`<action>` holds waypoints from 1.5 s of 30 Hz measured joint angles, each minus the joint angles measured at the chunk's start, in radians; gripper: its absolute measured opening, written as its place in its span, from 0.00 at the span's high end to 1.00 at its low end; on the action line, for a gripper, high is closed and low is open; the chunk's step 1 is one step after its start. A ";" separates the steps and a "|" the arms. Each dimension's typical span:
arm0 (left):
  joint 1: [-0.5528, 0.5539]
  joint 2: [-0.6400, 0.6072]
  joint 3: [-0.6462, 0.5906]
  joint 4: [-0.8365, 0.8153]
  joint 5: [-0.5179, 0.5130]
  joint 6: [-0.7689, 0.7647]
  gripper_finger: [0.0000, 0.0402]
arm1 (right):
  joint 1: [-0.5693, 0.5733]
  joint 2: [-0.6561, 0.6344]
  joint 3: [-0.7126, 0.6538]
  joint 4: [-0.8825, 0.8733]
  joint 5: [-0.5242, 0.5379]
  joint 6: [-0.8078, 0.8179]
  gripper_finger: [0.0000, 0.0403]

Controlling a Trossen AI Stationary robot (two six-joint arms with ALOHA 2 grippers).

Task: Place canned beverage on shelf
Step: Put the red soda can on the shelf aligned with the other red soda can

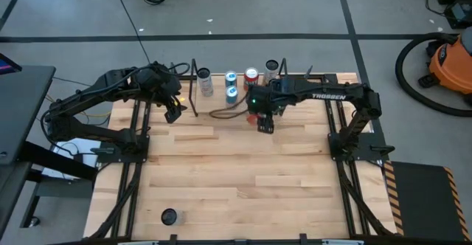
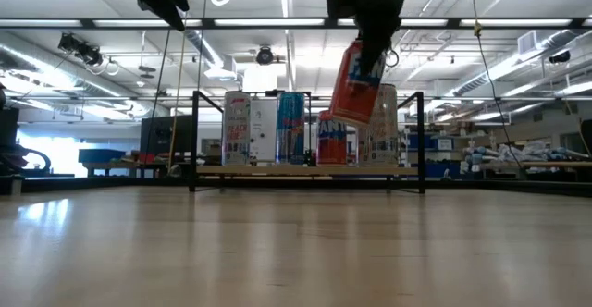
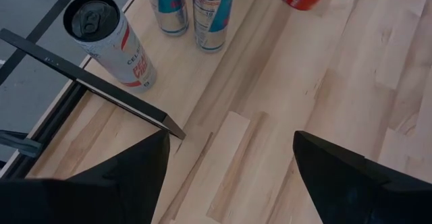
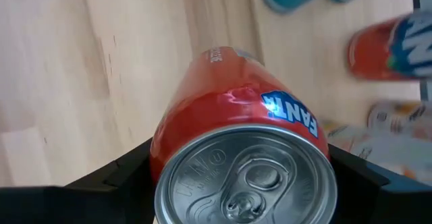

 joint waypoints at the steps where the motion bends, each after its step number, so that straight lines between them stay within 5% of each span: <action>1: 0.000 0.000 0.000 0.000 0.000 0.000 0.21 | -0.013 0.000 0.000 0.014 -0.003 -0.016 0.24; 27: 0.000 0.000 0.000 -0.050 0.000 0.002 0.21 | -0.240 0.006 0.156 0.151 -0.047 -0.198 0.24; 45: 0.000 0.000 0.000 -0.050 0.000 0.001 0.21 | -0.275 0.242 0.236 -0.038 -0.044 -0.214 0.24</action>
